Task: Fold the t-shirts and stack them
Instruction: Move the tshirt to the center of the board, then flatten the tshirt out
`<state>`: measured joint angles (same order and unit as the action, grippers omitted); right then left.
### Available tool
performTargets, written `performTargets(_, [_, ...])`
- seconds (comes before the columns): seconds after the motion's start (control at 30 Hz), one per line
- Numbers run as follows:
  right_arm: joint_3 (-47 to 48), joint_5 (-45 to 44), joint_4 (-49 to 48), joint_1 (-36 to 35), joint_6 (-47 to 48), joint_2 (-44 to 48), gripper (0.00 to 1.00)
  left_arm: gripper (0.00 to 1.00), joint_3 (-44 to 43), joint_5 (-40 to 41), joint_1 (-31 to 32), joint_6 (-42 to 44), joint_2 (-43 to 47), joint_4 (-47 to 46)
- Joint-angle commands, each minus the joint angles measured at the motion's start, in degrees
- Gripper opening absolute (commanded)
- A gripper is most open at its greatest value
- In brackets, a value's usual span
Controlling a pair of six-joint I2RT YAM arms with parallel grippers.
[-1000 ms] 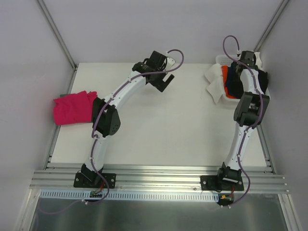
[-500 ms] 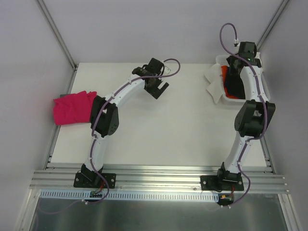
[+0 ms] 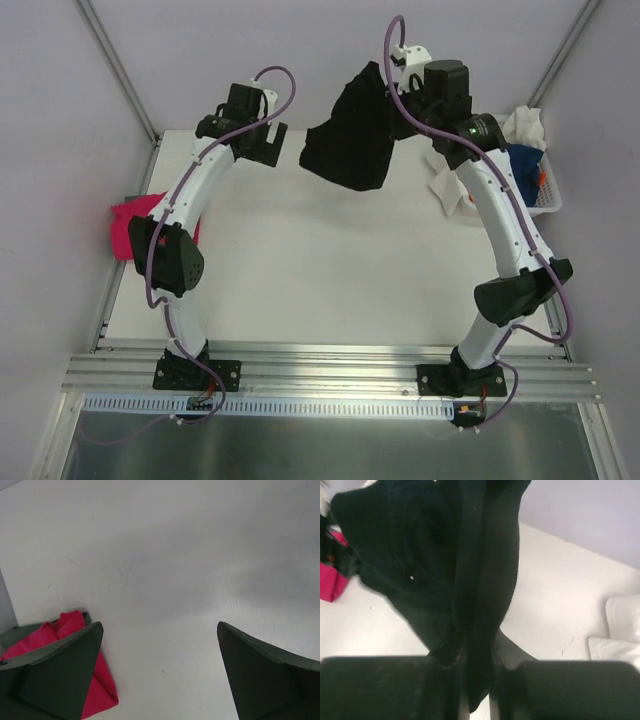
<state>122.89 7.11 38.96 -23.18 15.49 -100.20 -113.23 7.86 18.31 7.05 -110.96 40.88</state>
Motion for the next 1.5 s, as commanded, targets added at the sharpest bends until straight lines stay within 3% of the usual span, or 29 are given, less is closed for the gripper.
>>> performTargets(0.0, [-6.92,-1.83,2.70,0.94,-3.62,3.43,0.18,0.99,-0.67,1.81,-1.51,-0.98,2.41,-0.10])
performTargets(0.03, [-8.96,-2.01,2.96,1.73,-1.88,4.31,0.50,0.99,-1.02,1.64,-2.56,-1.07,2.32,-0.02])
performTargets(0.17, [-15.04,5.77,3.84,3.75,-0.11,4.58,0.86,0.99,-2.17,2.51,-3.28,-0.37,1.01,-0.10])
performTargets(0.23, [-15.84,8.78,4.63,3.76,2.08,3.18,0.97,0.99,-2.70,1.73,-3.28,-0.54,0.57,-0.01])
performTargets(0.5, [-9.09,23.46,9.82,2.97,12.71,-13.49,0.99,0.99,-6.12,4.44,-3.01,0.94,-2.25,-0.01])
performTargets(0.67, [-11.26,25.14,2.62,2.52,15.27,-17.48,0.96,0.99,-2.27,6.99,-3.01,1.48,-0.31,-0.19])
performTargets(0.8, [-14.78,19.96,-0.64,2.52,16.51,-19.58,0.93,0.99,-0.77,7.09,-2.75,2.00,0.65,-0.19])
performTargets(0.97, [-8.81,12.26,1.65,1.47,13.34,-27.49,0.87,0.99,-0.59,6.64,-2.49,1.48,0.65,-0.10])
performTargets(1.2, [-8.64,2.47,1.82,-1.78,21.07,-30.49,0.91,0.99,-0.41,4.62,-2.31,-0.11,0.21,0.07])
performTargets(1.27, [-8.46,0.37,2.08,-2.22,21.69,-30.93,0.87,0.99,-0.15,4.45,-2.31,-0.19,0.56,0.07])
performTargets(1.3, [-8.54,-0.25,1.82,-2.57,22.13,-30.76,0.62,0.99,-0.06,4.45,-2.31,-0.11,0.83,-0.01])
performTargets(1.4, [-9.59,-3.68,0.25,-2.57,21.00,-28.74,0.01,0.99,0.29,5.24,-2.31,0.16,1.88,-0.10])
performTargets(1.47, [-10.65,-6.39,-1.51,-2.40,20.55,-24.97,0.01,0.99,0.64,6.20,-2.31,0.42,2.59,-0.10])
